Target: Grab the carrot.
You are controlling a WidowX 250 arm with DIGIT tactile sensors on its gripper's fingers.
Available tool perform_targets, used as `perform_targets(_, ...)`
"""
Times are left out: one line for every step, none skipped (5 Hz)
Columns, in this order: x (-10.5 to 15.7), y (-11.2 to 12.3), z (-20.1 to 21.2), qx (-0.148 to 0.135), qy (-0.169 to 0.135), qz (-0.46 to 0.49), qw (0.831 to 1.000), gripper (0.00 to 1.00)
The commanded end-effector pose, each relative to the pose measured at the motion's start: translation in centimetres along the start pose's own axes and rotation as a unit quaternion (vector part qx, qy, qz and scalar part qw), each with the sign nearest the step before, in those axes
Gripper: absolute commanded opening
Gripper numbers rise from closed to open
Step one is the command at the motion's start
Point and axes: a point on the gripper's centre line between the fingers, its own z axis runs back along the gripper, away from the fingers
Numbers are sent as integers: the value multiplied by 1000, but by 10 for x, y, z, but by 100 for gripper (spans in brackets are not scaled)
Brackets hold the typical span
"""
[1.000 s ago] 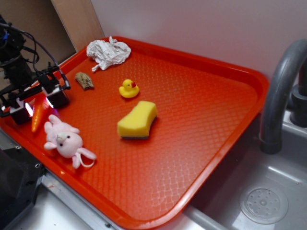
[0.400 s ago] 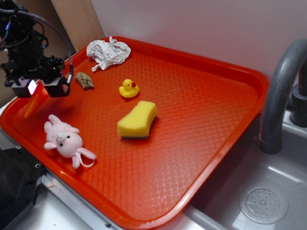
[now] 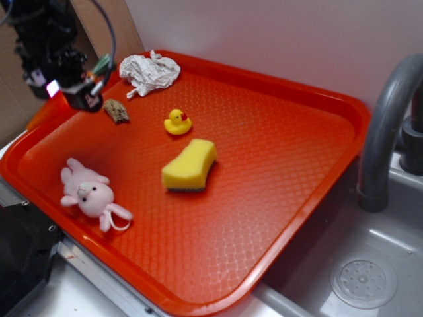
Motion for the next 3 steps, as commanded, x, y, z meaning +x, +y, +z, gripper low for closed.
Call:
perform_targets(3, -31, 87, 2, -50, -125, 991, 0)
perform_targets(12, -41, 111, 32, -62, -106, 992, 0)
perform_targets(20, -43, 108, 36, -47, -101, 993, 0)
